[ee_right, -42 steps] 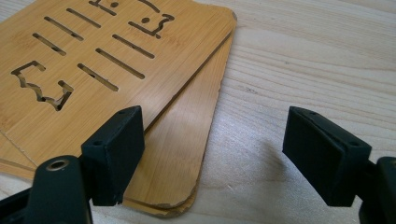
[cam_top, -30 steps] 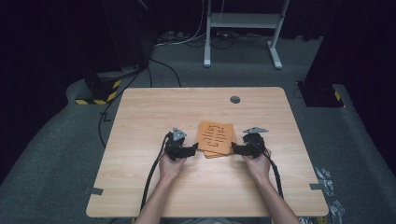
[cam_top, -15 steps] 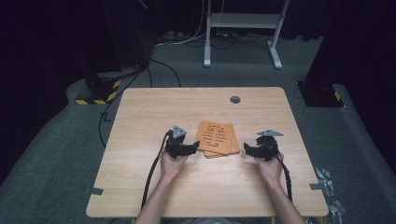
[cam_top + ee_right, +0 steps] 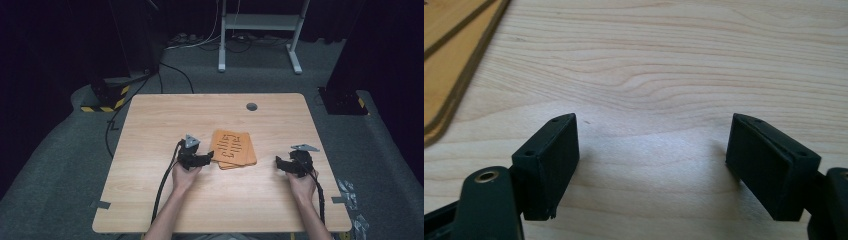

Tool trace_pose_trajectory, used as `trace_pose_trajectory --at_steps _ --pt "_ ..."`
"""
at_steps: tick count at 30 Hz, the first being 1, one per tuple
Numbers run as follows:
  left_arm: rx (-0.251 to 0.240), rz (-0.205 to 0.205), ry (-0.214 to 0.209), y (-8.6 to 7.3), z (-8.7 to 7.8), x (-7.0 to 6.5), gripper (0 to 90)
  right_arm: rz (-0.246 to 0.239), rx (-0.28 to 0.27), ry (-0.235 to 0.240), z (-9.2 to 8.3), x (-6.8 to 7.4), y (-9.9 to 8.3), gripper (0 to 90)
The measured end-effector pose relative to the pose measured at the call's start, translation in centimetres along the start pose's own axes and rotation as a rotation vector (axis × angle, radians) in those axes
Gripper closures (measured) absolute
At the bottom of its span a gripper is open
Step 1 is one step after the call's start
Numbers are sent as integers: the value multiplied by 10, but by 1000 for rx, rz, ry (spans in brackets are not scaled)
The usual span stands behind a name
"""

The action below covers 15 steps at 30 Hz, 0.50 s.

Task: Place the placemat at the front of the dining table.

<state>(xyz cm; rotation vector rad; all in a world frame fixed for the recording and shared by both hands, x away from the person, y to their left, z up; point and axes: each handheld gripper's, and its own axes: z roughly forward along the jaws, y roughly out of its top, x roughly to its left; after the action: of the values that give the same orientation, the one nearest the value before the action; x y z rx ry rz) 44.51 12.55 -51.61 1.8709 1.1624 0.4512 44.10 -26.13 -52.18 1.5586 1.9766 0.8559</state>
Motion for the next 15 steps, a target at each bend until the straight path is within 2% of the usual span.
trace_pose_trajectory --at_steps 2,3,7,8,15 --pt "1 3 3 0 0 0 270 -2 3 -5 0 0 -1 209" --pt "4 3 7 0 0 0 271 -25 -5 -22 0 -1 -2 205" --pt "8 2 14 -1 1 1 274 -24 16 -10 -2 -3 -2 191" --pt "7 7 15 -1 1 1 274 -25 1 -21 -1 -3 -2 186" --pt "18 15 20 -2 2 1 275 -26 0 -27 0 -4 -3 173"
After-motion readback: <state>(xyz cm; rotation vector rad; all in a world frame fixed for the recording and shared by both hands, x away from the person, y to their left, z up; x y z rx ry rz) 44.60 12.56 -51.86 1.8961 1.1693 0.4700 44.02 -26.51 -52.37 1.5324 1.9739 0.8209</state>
